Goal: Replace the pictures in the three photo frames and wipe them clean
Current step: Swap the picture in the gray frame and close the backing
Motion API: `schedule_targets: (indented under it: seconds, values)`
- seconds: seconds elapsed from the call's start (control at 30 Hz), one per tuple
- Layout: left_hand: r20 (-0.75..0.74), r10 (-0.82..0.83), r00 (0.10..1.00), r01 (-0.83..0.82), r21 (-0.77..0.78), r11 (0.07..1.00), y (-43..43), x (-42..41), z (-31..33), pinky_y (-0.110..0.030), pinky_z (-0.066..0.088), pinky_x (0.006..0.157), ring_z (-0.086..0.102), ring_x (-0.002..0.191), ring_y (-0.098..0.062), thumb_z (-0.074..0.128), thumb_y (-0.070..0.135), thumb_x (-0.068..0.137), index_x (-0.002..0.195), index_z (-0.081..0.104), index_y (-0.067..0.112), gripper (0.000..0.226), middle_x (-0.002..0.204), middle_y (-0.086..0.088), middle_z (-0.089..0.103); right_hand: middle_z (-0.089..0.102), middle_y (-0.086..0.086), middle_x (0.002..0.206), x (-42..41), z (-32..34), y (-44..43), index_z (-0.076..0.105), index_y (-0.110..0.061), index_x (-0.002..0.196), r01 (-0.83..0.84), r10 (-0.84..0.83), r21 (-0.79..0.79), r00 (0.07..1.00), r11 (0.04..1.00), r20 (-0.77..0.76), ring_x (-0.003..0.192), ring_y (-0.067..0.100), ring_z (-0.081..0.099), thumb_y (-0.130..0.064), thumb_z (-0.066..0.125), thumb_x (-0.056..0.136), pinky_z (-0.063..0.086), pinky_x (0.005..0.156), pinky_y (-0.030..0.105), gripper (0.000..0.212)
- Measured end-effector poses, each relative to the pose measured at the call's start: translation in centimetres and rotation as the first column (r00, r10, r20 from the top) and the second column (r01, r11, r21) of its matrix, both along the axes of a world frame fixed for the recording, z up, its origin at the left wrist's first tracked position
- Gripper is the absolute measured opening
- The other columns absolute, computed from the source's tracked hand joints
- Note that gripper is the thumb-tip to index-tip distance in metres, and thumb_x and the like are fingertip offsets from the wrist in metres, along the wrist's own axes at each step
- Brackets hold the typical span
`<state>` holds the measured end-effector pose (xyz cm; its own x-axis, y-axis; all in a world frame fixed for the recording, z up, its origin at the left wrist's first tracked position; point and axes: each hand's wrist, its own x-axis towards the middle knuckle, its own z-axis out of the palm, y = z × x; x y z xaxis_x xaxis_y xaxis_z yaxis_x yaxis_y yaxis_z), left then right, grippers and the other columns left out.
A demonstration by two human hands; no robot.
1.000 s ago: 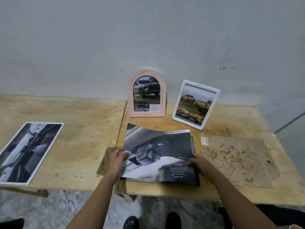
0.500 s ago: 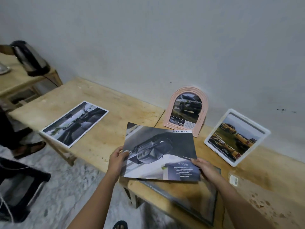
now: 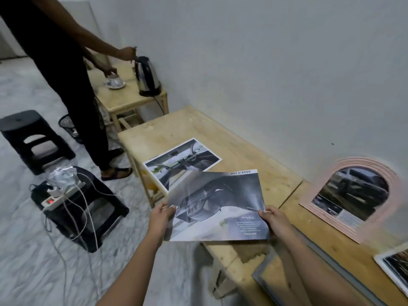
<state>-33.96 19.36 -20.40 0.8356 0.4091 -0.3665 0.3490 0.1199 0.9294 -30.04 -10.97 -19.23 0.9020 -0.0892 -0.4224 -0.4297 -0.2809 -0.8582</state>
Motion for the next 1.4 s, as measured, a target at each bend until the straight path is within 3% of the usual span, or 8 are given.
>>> schedule_targets:
  seconds: [0.1,0.37,0.5,0.67,0.9,1.07,1.27,1.4]
  values:
    - [-0.014,0.045,0.999,-0.044,0.055,0.998,5.2,2.0,0.3,-0.018,0.042,0.051,0.051,0.064,-0.02,0.056,0.0,0.088,0.089,0.06,0.002,0.005,0.072,-0.008,0.058,0.067,0.009,0.084,3.1,-0.3,5.7,0.062,-0.009,0.086,-0.026,0.027,-0.033,0.998,0.999,0.059,0.075,0.021,0.061,-0.008,0.055,0.091,0.043,0.059,0.028,0.008]
    - [-0.077,0.041,0.996,-0.025,0.194,0.981,17.8,8.9,0.4,-0.028,0.028,0.05,0.038,0.052,-0.016,0.054,0.001,0.089,0.073,0.056,0.004,0.016,0.06,-0.005,0.045,0.062,0.009,0.071,11.5,-0.1,19.2,0.063,-0.004,0.077,0.003,0.018,-0.166,0.992,0.986,0.127,0.07,0.023,0.052,0.005,0.059,0.076,0.036,0.053,0.012,0.011]
    - [-0.073,0.052,0.996,-0.034,0.223,0.974,20.3,12.6,0.1,-0.031,0.03,0.051,0.039,0.052,-0.017,0.055,0.004,0.09,0.068,0.054,0.009,0.022,0.059,-0.003,0.047,0.055,0.003,0.065,16.7,0.8,22.3,0.055,-0.014,0.064,-0.025,0.111,-0.392,0.974,0.92,0.198,0.067,0.027,0.05,-0.002,0.057,0.073,0.038,0.055,0.031,0.015]
    - [-0.05,0.079,0.996,-0.066,0.231,0.971,22.5,18.9,-1.2,-0.03,0.032,0.062,0.041,0.066,-0.02,0.056,-0.004,0.085,0.078,0.055,-0.002,0.007,0.069,-0.008,0.044,0.062,0.006,0.08,26.0,2.1,26.8,0.061,-0.018,0.079,-0.027,0.209,-0.579,0.945,0.815,0.251,0.076,0.03,0.056,-0.008,0.054,0.08,0.036,0.06,0.028,0.012]
    - [-0.116,0.107,0.987,-0.074,0.259,0.963,24.3,26.1,-3.1,-0.024,0.027,0.054,0.035,0.053,-0.012,0.058,-0.006,0.082,0.071,0.039,0.007,0.025,0.063,-0.002,0.034,0.06,0.014,0.104,36.4,0.6,33.2,0.056,-0.007,0.11,-0.1,0.227,-0.369,0.921,0.924,0.317,0.09,0.029,0.056,0.006,0.045,0.079,0.037,0.069,0.027,0.036]
    - [-0.075,0.099,0.992,-0.075,0.276,0.958,25.6,30.8,-5.0,-0.02,0.039,0.061,0.046,0.065,-0.013,0.064,-0.004,0.08,0.098,0.043,0.009,0.031,0.072,0.001,0.043,0.044,0.012,0.106,41.4,-1.4,37.2,0.04,0.002,0.128,-0.141,0.259,-0.347,0.911,0.927,0.32,0.089,0.023,0.043,0.01,0.048,0.081,0.031,0.059,0.013,0.049]
    - [-0.06,0.019,0.998,0.006,0.384,0.923,28.5,34.4,-6.9,-0.005,0.04,0.06,0.047,0.065,-0.005,0.062,-0.001,0.084,0.115,0.037,0.015,0.043,0.075,0.004,0.045,0.04,0.016,0.124,44.9,-4.8,40.1,0.039,-0.002,0.129,-0.112,0.234,-0.432,0.942,0.895,0.242,0.093,0.019,0.045,0.008,0.055,0.082,0.033,0.069,0.015,0.051]
    - [-0.107,-0.033,0.994,0.087,0.563,0.822,29.8,35.5,-7.7,-0.015,0.039,0.074,0.047,0.084,-0.015,0.064,0.004,0.082,0.113,0.042,0.015,0.039,0.095,0.0,0.046,0.031,0.015,0.138,45.4,-6.9,40.9,0.036,-0.002,0.135,-0.147,0.276,-0.51,0.943,0.848,0.187,0.113,0.029,0.045,0.005,0.053,0.082,0.035,0.077,0.02,0.055]
